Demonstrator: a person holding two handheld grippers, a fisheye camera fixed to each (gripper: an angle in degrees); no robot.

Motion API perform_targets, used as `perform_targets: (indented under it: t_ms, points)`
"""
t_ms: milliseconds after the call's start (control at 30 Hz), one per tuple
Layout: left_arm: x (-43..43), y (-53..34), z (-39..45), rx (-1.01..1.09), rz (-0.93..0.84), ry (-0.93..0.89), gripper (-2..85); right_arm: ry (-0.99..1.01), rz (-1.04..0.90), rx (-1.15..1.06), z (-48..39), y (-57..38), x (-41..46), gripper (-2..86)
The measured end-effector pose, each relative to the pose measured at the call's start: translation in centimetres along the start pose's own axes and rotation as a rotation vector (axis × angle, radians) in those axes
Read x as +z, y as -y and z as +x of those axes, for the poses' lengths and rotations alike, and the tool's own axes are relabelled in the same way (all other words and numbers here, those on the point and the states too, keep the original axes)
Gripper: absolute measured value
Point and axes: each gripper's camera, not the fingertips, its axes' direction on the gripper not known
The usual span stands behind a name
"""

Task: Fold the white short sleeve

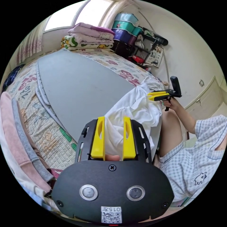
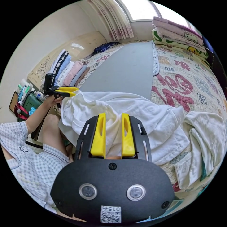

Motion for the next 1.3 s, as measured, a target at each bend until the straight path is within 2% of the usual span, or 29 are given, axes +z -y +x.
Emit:
perform_targets:
  t_ms: [133,233,333,433,500,567,800,933,1100,1300]
  points:
    - [-0.3,-3.5,1.1,0.031,0.025,0.055,2.3,-0.022,-0.052,-0.037,-1.5,-0.6,-2.3,1.9]
    - [-1.7,-6.4,2.1,0.017,0.063,0.105,0.7,-0.030,-0.020,-0.031,-2.9,-1.8,-6.2,0.3]
    - [-4.4,-9.1,3.3,-0.055,0.158,0.119,0.0,0.028,0.094,0.038,-3.7,-3.4,-12.2,0.0]
    - [-8.0,-12.6,4.3,-0.230,0.382,0.022,-0.3,0.278,0.375,0.164,-4.0,-6.0,-20.6,0.0]
    - [-11.2,-15.9,6.2,-0.313,0.635,-0.045,-0.5,0.480,0.623,0.202,-5.4,-8.6,-26.4,-0.1]
    - [-13.3,-17.7,8.0,-0.356,0.797,-0.114,-0.6,0.490,0.713,0.157,-8.4,-9.7,-30.4,-0.1]
    - [-21.5,-21.9,17.1,-0.192,1.275,-0.244,-0.7,0.727,1.142,-0.107,-18.0,-13.7,-44.5,-0.2]
    - [-25.8,-23.9,22.3,-0.038,1.434,-0.140,-0.7,0.620,1.304,-0.247,-23.0,-16.8,-51.0,-0.3]
    - [-31.3,-27.9,31.4,0.268,1.614,0.109,-0.8,0.401,1.507,-0.425,-30.2,-22.5,-58.4,-0.4]
    - [-34.7,-31.3,36.6,0.431,1.702,0.218,-0.8,0.238,1.592,-0.555,-35.7,-26.5,-61.0,-0.5]
